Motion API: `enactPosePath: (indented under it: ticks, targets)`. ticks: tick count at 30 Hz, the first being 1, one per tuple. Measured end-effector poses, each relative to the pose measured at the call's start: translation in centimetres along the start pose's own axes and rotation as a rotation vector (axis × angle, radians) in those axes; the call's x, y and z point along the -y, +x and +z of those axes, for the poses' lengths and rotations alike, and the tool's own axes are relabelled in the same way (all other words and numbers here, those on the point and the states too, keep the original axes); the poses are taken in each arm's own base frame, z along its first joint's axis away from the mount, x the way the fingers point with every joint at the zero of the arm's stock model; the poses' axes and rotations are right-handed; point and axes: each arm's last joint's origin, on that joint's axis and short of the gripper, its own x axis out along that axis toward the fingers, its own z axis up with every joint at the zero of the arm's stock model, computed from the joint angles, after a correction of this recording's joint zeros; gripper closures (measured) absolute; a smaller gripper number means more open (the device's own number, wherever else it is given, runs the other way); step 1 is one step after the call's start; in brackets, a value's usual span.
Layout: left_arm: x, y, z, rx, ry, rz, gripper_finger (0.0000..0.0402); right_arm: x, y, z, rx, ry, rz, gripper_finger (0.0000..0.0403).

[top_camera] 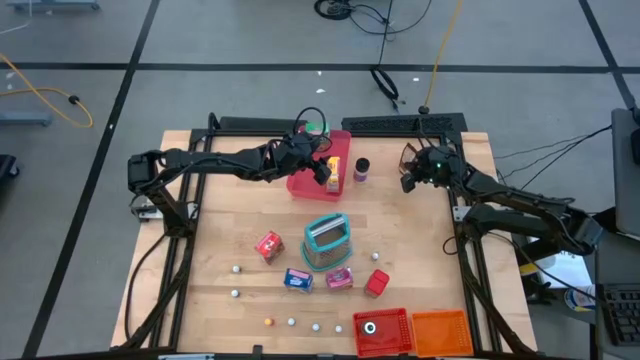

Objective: Pick & Place Kitchen Items
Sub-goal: Put the orange seasoning pack into the orange bin

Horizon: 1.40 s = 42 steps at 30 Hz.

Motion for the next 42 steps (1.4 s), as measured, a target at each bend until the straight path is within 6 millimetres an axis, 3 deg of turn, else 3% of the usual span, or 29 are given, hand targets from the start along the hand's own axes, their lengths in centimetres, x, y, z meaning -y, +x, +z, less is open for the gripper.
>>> enactPosePath:
  ticks: [12, 16, 27, 33, 42]
  targets:
    - [0.0, 0.0, 0.0, -0.001, 0.000, 0.000, 0.0144, -0.4, -2.0, 1.1, 0.139, -0.054, 0.063, 0.0393]
    - [0.0, 0.0, 0.0, -0.001, 0.000, 0.000, 0.0144, -0.2, -2.5, 0.9, 0.126, -0.085, 0.034, 0.0353]
    - [0.0, 0.0, 0.0, 0.000, 0.000, 0.000, 0.0144, -0.1, -2.6, 1.1, 0.147, -0.097, -0.029, 0.0191]
    - [0.0, 0.0, 0.0, 0.000, 0.000, 0.000, 0.0144, 0.4, -2.5, 0.6, 0.105, -0.094, -0.167, 0.0159]
    - [0.0, 0.0, 0.0, 0.000, 0.000, 0.000, 0.0144, 0.5, -2.2, -0.3, 0.038, -0.038, -0.167, 0.0154]
